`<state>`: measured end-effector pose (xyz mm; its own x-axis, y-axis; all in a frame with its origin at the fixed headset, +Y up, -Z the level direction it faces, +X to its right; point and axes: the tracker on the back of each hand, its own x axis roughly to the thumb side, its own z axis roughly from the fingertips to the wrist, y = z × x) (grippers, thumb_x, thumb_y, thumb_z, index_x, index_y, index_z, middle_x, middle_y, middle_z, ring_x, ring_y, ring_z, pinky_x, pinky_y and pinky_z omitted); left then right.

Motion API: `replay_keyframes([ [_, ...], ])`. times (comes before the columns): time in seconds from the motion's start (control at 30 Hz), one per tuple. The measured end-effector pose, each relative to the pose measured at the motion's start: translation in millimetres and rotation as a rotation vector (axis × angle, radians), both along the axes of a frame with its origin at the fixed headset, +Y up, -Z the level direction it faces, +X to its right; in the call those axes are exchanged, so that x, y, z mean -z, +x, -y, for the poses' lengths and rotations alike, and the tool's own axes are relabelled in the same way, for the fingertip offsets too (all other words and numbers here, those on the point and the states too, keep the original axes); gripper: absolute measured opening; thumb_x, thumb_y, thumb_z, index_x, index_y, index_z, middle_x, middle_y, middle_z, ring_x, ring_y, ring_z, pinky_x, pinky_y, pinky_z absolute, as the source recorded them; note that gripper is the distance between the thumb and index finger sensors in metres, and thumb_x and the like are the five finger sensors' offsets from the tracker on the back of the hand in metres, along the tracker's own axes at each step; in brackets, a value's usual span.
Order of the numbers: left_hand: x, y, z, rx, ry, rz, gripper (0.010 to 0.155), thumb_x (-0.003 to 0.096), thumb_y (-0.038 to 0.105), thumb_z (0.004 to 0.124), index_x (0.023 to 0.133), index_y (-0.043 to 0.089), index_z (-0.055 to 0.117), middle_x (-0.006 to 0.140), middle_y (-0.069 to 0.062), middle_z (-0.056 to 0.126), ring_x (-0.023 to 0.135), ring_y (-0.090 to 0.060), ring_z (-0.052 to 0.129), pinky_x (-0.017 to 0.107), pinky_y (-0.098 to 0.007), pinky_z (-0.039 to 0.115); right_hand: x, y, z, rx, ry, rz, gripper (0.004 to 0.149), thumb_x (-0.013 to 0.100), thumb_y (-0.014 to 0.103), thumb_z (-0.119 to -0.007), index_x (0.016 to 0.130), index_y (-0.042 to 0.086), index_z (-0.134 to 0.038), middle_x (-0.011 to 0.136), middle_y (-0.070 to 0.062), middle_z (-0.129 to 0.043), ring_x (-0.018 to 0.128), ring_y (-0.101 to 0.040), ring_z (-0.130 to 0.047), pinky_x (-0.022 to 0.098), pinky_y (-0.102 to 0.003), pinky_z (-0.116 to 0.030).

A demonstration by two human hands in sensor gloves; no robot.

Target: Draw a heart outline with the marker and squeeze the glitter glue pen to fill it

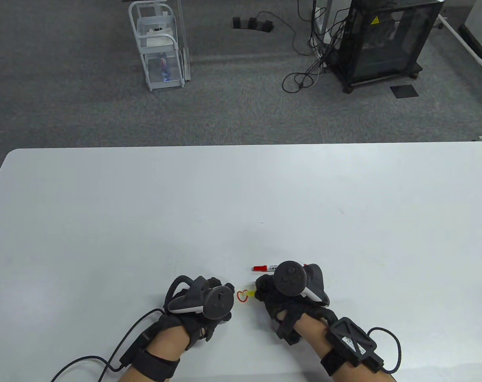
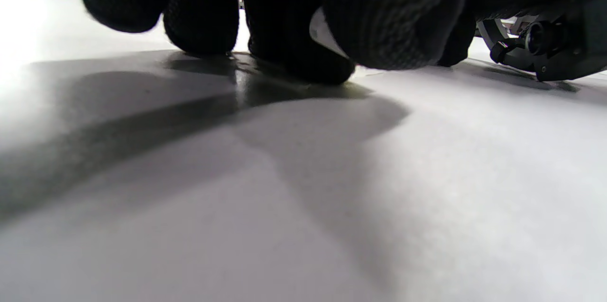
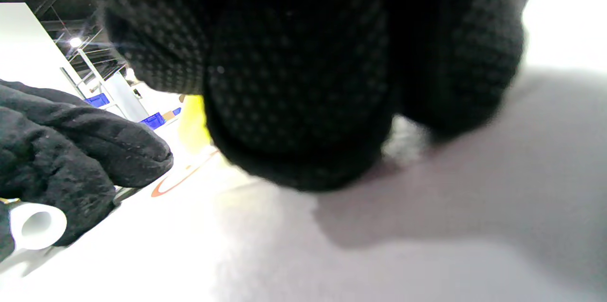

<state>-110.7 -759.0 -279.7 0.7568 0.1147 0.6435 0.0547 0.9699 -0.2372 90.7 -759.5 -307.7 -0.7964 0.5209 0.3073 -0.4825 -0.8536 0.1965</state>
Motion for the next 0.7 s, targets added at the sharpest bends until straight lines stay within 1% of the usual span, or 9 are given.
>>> replay_keyframes([
  [0.5, -0.7, 1.4, -0.4, 0.008, 0.007, -0.001, 0.047, 0.0446, 0.042, 0.082, 0.083, 0.015, 0.086, 0.107, -0.004, 0.075, 0.095, -0.04, 0.074, 0.059, -0.054, 0.07, -0.4, -0.2, 0.0, -0.005, 0.012, 0.0, 0.045, 0.039, 0.031, -0.087, 0.076, 0.006, -0.09, 0.051, -0.01, -0.105, 0.022, -0.01, -0.109, 0.022, -0.032, -0.098],
  [0.7, -0.9, 2.2, -0.5, 0.011, 0.008, -0.002, 0.047, 0.0446, 0.042, 0.082, 0.083, 0.015, 0.086, 0.107, -0.004, 0.076, 0.095, -0.04, 0.075, 0.059, -0.054, 0.07, -4.8, 0.5, -2.1, 0.013, 0.051, -0.005, 0.046, 0.041, 0.033, -0.087, 0.078, 0.005, -0.088, 0.053, -0.009, -0.105, 0.023, -0.009, -0.109, 0.022, -0.031, -0.098],
])
